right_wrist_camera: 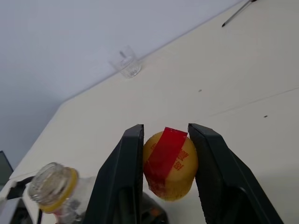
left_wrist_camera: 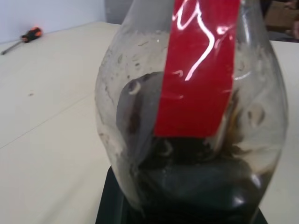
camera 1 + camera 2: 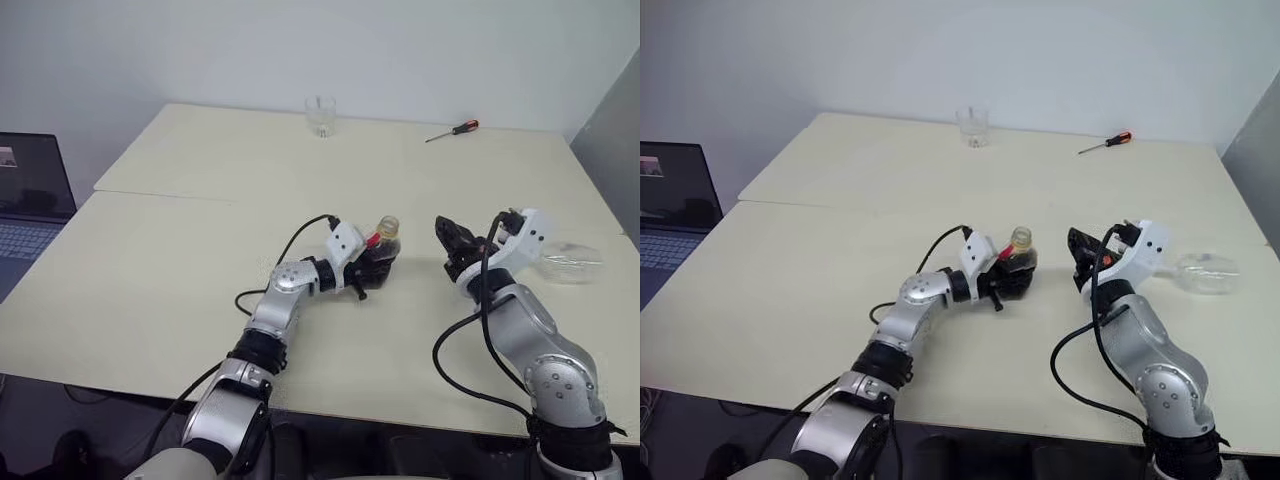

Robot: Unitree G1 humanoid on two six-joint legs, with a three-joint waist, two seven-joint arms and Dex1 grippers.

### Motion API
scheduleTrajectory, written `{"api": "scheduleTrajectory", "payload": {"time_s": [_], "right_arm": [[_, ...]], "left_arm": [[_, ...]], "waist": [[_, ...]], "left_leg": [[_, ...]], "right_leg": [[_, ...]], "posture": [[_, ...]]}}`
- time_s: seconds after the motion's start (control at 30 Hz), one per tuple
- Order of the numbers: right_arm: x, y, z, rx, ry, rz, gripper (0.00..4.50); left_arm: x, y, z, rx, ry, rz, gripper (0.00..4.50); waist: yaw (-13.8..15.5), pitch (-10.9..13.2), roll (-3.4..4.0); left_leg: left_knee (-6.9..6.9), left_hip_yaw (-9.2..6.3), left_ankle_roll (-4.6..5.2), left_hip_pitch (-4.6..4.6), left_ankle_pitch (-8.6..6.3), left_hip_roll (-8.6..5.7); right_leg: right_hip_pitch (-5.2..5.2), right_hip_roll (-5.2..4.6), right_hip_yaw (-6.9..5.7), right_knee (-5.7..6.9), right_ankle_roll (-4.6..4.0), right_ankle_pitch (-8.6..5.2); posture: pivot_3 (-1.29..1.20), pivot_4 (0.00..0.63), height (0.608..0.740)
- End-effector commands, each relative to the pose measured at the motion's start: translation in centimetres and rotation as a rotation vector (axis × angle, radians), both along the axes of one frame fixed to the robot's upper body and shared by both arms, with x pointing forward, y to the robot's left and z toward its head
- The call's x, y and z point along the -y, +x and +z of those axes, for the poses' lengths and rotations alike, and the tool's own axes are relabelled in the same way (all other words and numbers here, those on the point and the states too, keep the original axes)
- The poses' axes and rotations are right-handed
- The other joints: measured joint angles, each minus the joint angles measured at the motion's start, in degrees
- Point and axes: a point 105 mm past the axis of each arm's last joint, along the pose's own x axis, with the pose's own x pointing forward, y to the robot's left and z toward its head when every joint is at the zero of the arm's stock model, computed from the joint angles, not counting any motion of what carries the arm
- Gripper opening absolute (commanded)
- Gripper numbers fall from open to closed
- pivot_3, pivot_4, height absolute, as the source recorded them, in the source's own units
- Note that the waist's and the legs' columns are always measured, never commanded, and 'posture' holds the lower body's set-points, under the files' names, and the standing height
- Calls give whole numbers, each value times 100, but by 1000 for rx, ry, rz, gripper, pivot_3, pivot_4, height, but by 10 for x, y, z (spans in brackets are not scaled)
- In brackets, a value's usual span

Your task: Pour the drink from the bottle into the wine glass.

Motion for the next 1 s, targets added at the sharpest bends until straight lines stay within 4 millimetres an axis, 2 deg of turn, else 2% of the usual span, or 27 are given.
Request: {"api": "scheduleTrajectory", "payload": {"time_s": [0.03, 0.23, 0.3, 0.33, 0.37, 0.4, 0.47, 0.57, 0.77, 1.0], "right_arm": [[218, -91, -113, -657, -441, -951, 1174], [215, -86, -111, -662, -434, -934, 1174], [215, -87, -110, -666, -434, -935, 1173], [215, -88, -110, -666, -438, -938, 1173], [216, -89, -110, -666, -443, -942, 1172], [216, -89, -110, -665, -447, -946, 1170], [218, -90, -109, -665, -452, -955, 1169], [219, -92, -108, -665, -453, -964, 1169], [219, -94, -107, -667, -455, -968, 1169], [218, -93, -106, -666, -460, -966, 1169]], "left_arm": [[28, 1, 73, 147, -63, -176, 642], [27, 3, 71, 143, -57, -184, 641], [27, 4, 71, 142, -57, -188, 641], [27, 4, 71, 141, -58, -189, 641], [27, 3, 71, 140, -59, -189, 641], [27, 3, 70, 138, -59, -190, 640], [28, 3, 70, 136, -61, -190, 640], [28, 3, 71, 135, -63, -191, 640], [29, 2, 70, 133, -62, -193, 640], [29, 2, 71, 133, -66, -192, 640]], "waist": [[-3, 5, 1], [-3, 23, -1], [286, -7, -47], [346, -6, -66], [295, -9, -26], [166, -27, 13], [28, -13, 1], [-51, 5, 1], [-129, 7, 9], [-117, 8, 10]], "left_leg": [[2, -2, 1, -13, 0, 0], [4, -13, 1, -25, 0, -2], [2, -23, 2, -45, -1, -6], [9, -56, 3, -38, 0, 8], [8, -11, 0, -36, 1, 47], [5, 67, -1, -39, 2, 53], [12, 69, -12, -30, 9, -13], [11, 67, 6, -32, -2, -21], [4, 62, 13, -25, -1, -1], [7, 70, 14, -31, 0, -13]], "right_leg": [[-12, 1, -1, 1, 0, 0], [-14, 2, -10, -4, 4, -2], [-16, -3, -28, -18, 7, -4], [64, -10, -59, -75, 5, -36], [81, -25, -58, -85, -12, -59], [71, -27, 9, -44, -6, -58], [43, -38, 105, 7, 44, -78], [30, -22, 122, 5, 86, -83], [26, 20, 125, 17, 77, -78], [22, 4, 142, 11, 78, -78]], "posture": [[0, 150, 740], [0, 150, 740], [0, 150, 740], [0, 150, 740], [0, 150, 740], [0, 150, 740], [0, 150, 740], [0, 150, 740], [0, 150, 740], [0, 150, 740]]}}
